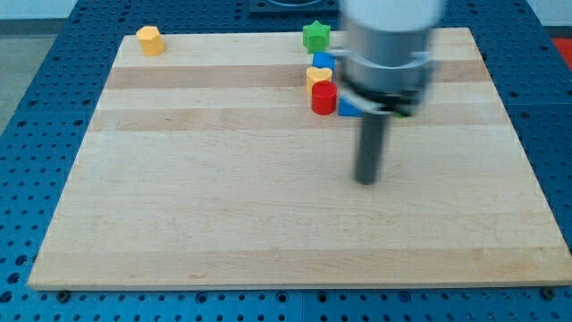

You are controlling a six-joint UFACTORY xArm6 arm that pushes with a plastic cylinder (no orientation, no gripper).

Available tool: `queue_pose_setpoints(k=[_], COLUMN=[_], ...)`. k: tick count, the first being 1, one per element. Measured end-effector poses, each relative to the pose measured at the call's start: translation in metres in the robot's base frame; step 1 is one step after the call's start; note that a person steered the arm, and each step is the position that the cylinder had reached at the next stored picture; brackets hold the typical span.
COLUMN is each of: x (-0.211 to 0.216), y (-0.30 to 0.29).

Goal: Move green star slightly left

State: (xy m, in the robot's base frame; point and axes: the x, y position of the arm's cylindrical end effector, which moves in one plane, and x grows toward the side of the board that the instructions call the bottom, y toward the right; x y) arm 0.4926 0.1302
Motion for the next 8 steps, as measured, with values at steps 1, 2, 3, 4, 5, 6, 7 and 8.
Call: queue_pose_setpoints(k=[1,2,3,4,5,6,7,8], x=[-0.008,-0.074,-0.159,-0.228,-0.273,-0.277,-0.277,-0.279], y=[0.113,0.181,0.187,0.152,0.093,0.021,-0.025,-0.037])
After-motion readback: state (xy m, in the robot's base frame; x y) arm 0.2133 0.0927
